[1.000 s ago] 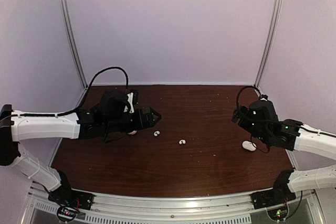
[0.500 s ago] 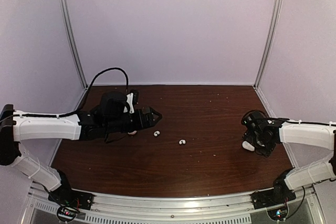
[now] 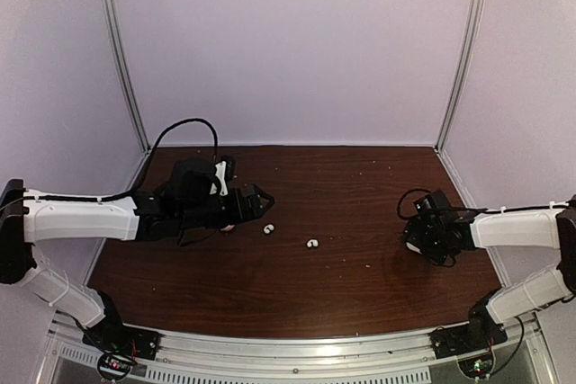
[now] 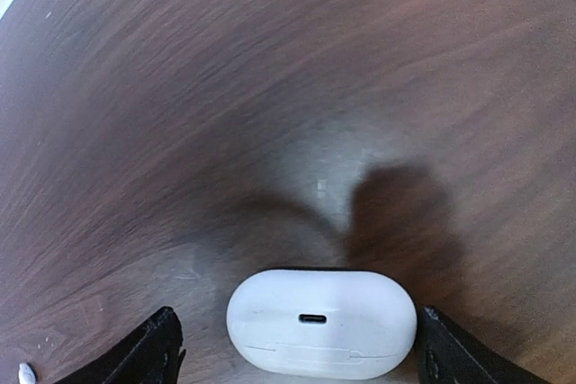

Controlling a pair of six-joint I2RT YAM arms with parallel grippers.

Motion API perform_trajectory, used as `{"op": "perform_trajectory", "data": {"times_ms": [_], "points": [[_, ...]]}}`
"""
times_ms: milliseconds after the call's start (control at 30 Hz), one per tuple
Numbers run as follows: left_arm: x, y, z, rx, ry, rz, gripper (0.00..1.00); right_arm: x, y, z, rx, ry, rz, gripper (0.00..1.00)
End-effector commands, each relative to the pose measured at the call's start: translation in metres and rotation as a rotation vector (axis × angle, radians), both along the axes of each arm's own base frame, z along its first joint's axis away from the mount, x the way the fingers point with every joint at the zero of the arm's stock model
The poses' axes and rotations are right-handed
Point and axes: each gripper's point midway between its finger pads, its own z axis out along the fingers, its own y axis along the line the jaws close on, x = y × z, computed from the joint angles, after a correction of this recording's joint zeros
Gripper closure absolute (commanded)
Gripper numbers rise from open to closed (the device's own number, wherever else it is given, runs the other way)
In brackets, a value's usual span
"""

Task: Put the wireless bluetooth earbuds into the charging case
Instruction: Move the charging case to the center of the board.

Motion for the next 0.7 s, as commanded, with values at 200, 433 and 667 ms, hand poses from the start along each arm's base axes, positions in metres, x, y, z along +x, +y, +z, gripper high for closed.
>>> {"op": "perform_trajectory", "data": {"times_ms": [200,433,667], "points": [[0.002,-0.001,0.014,-0.049,-0.039,-0.014,0.02,0.04,0.092,0.009,0.122,-0.117,0.572,0.16],[0.003,-0.002,0.015,-0.027,-0.06,-0.038,0.02,0.031,0.132,0.061,0.159,-0.26,0.852,0.14],[0.002,-0.008,0.015,-0.022,-0.067,-0.087,0.02,0.041,0.11,0.074,-0.082,-0.242,0.903,0.09]]}}
